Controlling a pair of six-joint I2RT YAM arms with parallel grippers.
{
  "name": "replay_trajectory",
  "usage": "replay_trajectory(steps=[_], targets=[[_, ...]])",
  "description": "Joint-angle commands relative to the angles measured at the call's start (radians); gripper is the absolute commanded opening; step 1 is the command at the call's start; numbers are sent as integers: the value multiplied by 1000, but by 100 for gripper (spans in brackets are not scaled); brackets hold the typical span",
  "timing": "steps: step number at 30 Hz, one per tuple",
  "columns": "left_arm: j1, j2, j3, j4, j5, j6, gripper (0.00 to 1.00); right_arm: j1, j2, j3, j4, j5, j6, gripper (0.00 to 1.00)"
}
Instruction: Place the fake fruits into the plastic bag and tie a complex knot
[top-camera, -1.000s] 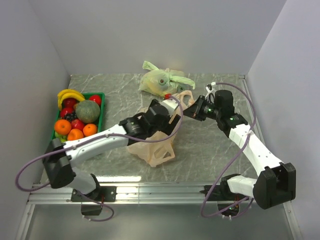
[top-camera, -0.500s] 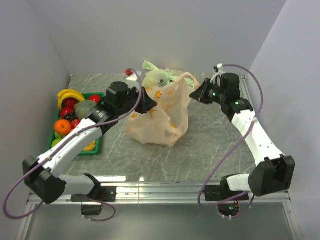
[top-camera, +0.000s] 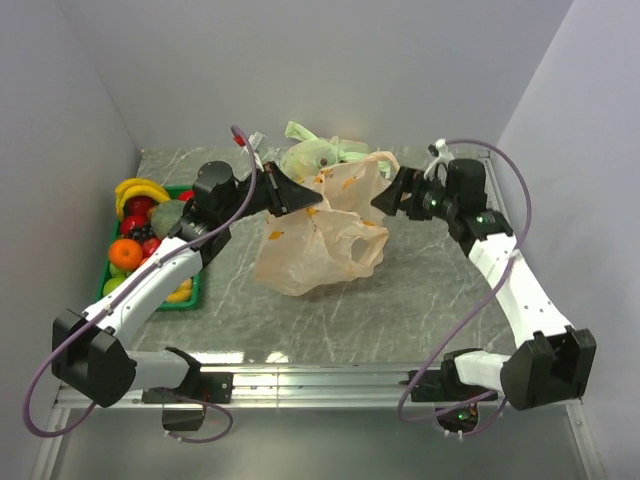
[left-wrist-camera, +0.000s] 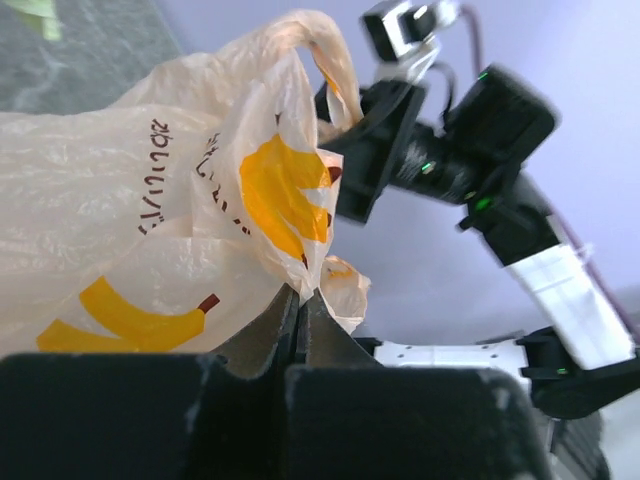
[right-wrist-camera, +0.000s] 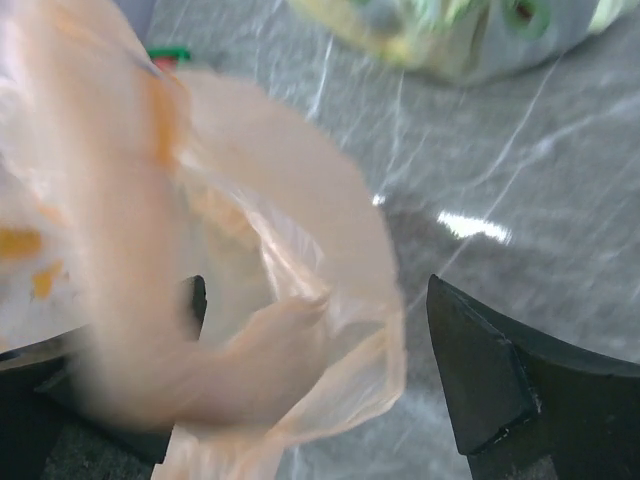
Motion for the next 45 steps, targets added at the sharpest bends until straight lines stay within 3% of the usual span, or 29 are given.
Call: replay_trajectory(steps=[1,6,15,18,19,20,24,28,32,35,37,42,45], targets=[[6,-15,-4,161,59,-104,0,-7,-71,-125,102,-104,-11,98],[26,-18,-27,210,55,-179,0,-11,-188,-324,261,-151,12,99],[35,7,-41,365,113,-288,0,-31,-174,-411,444,-229,98,99],[38,10,-58,385,128,-292,0,-33,-111,-368,492,-310,140,55],[41,10,-65,383,134,-279,0,-37,-97,-345,466,-353,130,23],[49,2,-73,373,145,-268,0,-40,-91,-319,434,-352,111,1],[127,-27,-143,276,199,-176,1,-89,-142,-211,349,-352,129,0],[193,-70,-168,146,249,14,9,-109,-195,-142,245,-369,120,0],[220,-79,-133,-33,289,212,38,-102,-209,-139,186,-354,94,0],[227,-99,-90,-196,251,372,48,-71,-178,-127,105,-291,25,0],[234,-121,-73,-264,236,469,50,-36,-158,-108,62,-247,-4,0],[262,-206,-58,-376,190,609,54,41,-84,-47,1,-144,-38,0],[294,-250,-52,-449,61,642,65,73,-55,-39,27,-130,-14,0]])
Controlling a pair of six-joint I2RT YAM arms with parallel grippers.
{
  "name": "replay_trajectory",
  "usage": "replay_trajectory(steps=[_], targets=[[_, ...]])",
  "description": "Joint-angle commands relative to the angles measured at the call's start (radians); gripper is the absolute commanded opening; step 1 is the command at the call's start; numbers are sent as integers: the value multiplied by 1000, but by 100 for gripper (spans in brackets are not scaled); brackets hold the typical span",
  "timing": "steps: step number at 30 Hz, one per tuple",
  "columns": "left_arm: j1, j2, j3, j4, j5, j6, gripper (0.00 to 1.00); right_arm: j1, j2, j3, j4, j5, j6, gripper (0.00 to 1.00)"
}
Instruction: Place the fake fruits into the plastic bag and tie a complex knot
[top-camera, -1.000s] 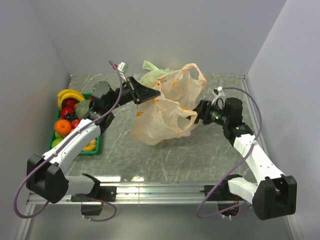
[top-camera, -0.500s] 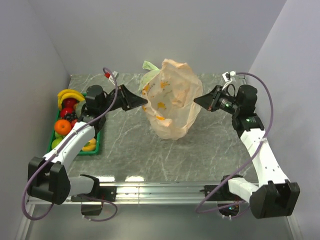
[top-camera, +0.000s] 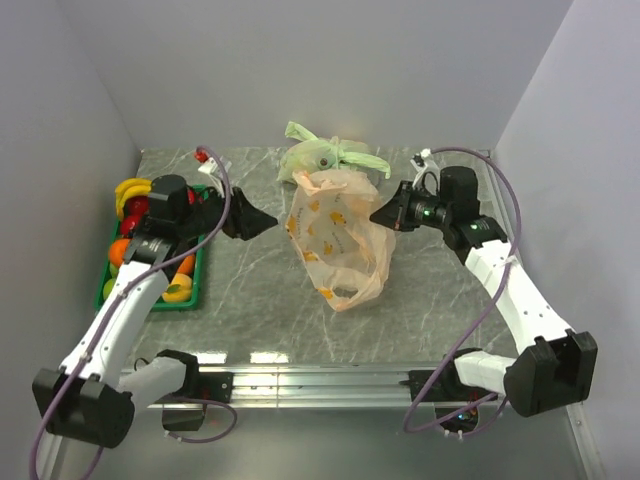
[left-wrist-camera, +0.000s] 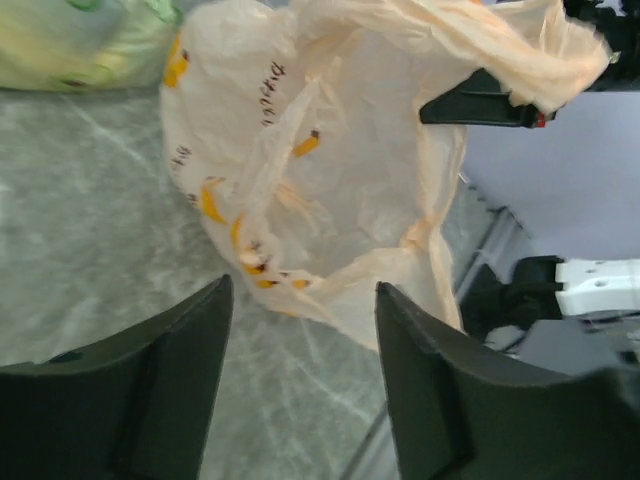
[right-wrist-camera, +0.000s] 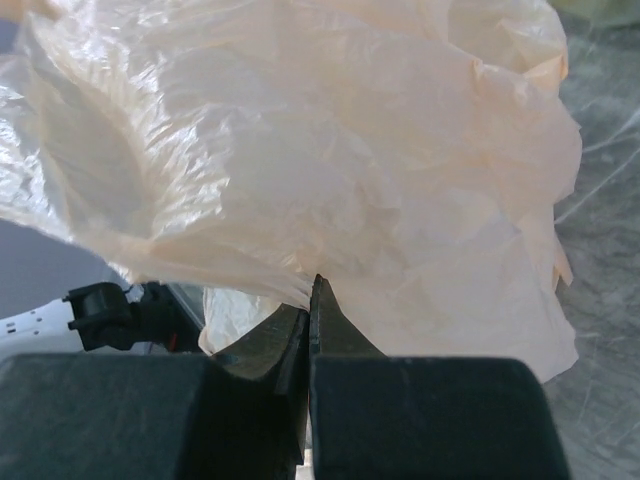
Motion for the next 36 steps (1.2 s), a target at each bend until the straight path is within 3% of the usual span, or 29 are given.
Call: replay_trajectory(steps=[1,2,3,6,11,13,14,15,18,22,26,36], targets=[[49,-50,67,-137,-114,145,71,31,22,70,-1,56,-5,0],[101,-29,110,-180,-129,165,98,40,48,77,2,56,19,0],[129,-9,137,-238,-143,182,99,40,62,87,10,53,33,0],[271,138,312,-574,-122,349,99,50,117,107,28,56,88,0],[542,272,519,-754,-137,522,99,73,163,115,50,76,139,0],[604,311,593,-887,-51,734,99,77,163,109,58,80,139,0],[646,321,651,-1040,-42,819,99,79,163,97,59,80,140,0],[658,327,670,-1108,-42,989,99,80,162,91,62,82,137,0],[689,278,609,-1188,-149,1168,92,86,154,72,58,88,114,0],[695,94,382,-1185,-276,1403,89,93,154,72,22,94,78,0],[695,63,224,-1172,-316,1429,92,97,162,78,9,86,67,0],[690,216,158,-1011,-296,1141,85,105,173,83,4,83,67,0]])
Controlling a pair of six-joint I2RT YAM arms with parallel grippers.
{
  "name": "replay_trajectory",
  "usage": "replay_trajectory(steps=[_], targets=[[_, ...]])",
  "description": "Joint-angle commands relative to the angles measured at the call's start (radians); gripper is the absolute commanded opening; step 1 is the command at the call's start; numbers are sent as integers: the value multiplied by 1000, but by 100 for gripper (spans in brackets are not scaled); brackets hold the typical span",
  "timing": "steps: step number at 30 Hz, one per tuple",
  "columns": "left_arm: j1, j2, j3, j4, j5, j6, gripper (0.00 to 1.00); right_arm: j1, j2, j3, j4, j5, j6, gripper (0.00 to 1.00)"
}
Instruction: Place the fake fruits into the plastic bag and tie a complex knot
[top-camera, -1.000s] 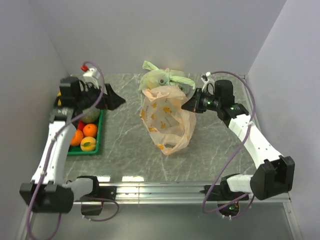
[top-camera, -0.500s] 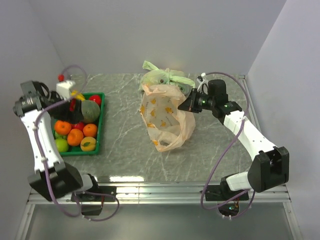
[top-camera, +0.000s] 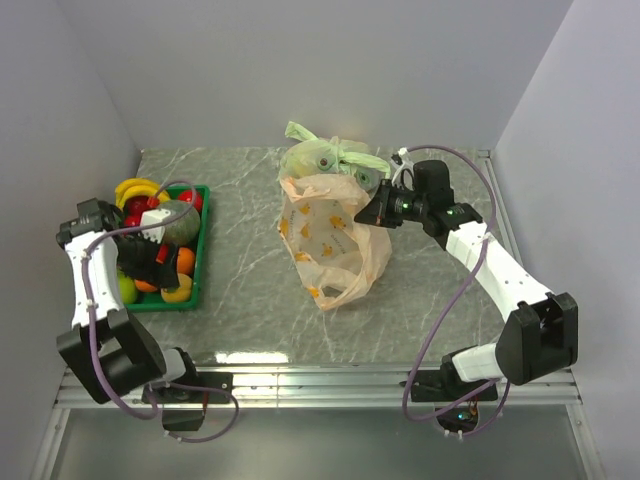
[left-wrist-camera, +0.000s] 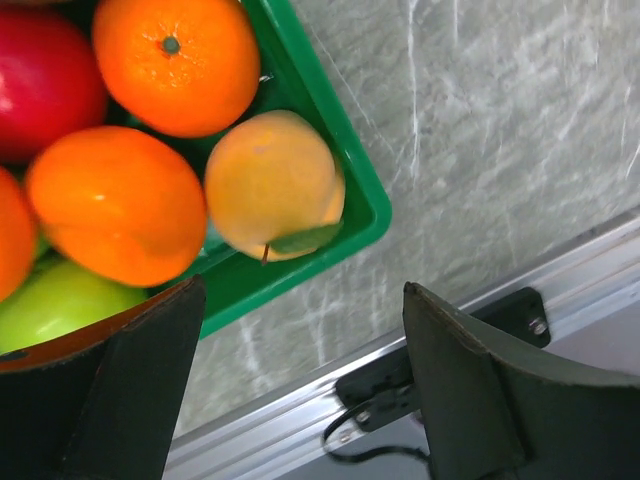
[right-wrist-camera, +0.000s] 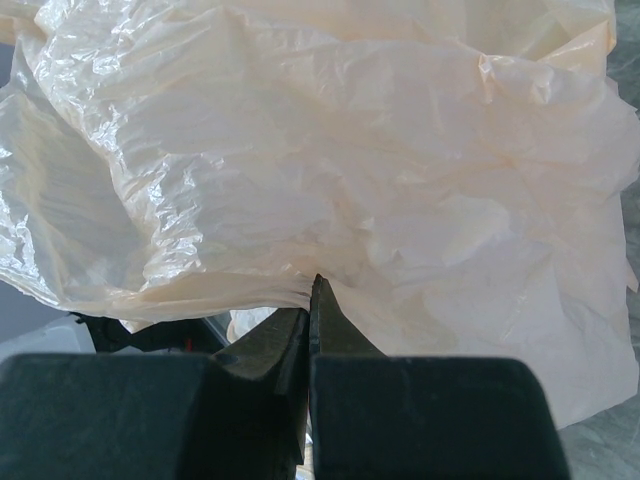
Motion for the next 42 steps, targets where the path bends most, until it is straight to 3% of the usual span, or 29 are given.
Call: replay_trajectory(steps=[1,14,22,35,39,42], targets=[[-2,27,-41,63,-3,-118,85,9,-4,10,5,5,-18,0],[-29,-48,-236,347,-144,-477,88,8,-11,-19,17,-1,-10,0],[-44,-28,-271,416,-170,-485,83,9,2,-25,30,-10,5,0],[-60,41,-310,491,-121,-463,86,8,2,-28,17,-4,-9,0],[-66,50,-319,511,-108,-465,81,8,-4,-31,14,-1,-10,0],[-64,44,-305,491,-94,-454,66,10,-6,-31,10,2,-16,0]])
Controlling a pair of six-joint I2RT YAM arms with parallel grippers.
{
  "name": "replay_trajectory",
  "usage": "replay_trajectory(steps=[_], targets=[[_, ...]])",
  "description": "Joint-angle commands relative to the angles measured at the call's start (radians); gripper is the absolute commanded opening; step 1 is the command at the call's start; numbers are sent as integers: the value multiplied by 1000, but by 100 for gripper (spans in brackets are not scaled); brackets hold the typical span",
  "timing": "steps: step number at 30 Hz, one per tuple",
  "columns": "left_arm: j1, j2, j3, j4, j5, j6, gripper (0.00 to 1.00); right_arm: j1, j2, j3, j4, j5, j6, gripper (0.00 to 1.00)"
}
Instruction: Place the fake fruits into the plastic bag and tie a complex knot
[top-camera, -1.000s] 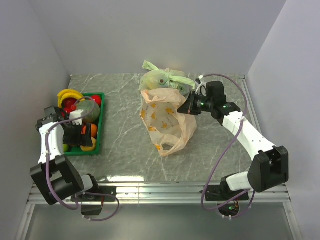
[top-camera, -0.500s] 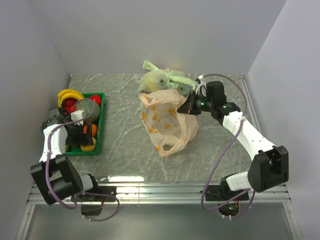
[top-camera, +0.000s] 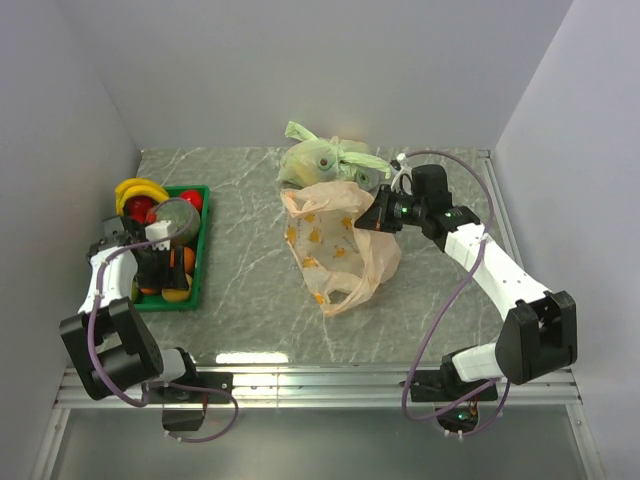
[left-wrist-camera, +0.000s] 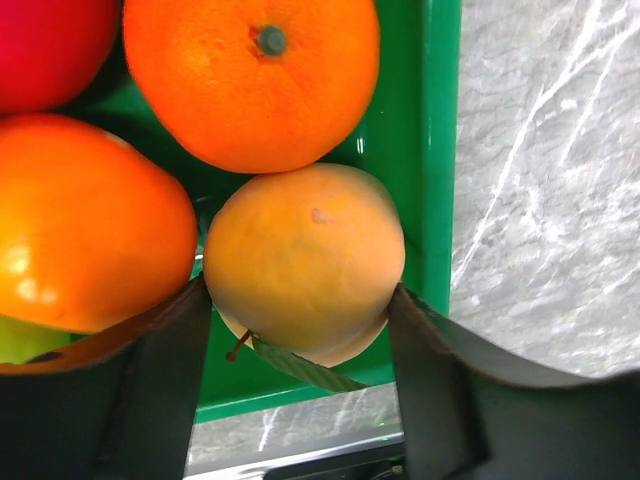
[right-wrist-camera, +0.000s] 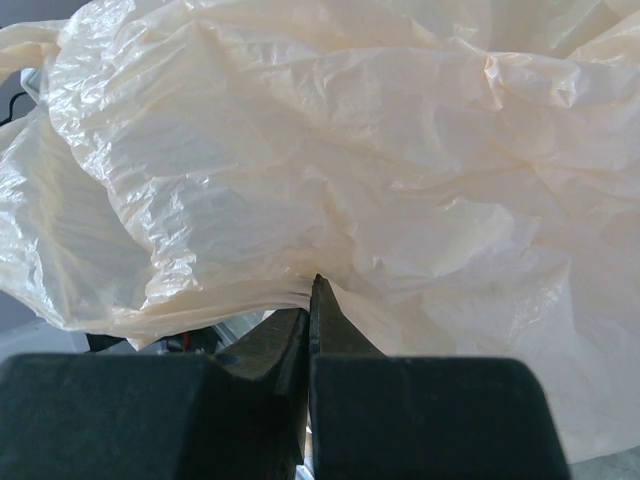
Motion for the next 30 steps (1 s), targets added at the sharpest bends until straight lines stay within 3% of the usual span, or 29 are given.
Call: replay_trajectory(steps=[1,10,15,19,23,24,30], targets=[[-5,-6,11,24,39,12,59,9,-10,2,12,5,-16,0],[21,-133,138,-156,60,70,32,9,-14,-5,23,1,-10,0],[23,-164,218,-254,111,91,30,9,-8,-4,31,-9,5,0],[-9,-178,322,-308,310,98,31,9,10,-5,61,-62,52,0],[-196,-187,402,-221,361,-26,32,7,51,15,95,-117,129,0],[-291,-190,408,-195,362,-60,33,9,56,27,98,-128,143,0],[-619,-124,461,94,373,-316,34,7,85,6,231,-243,356,0]])
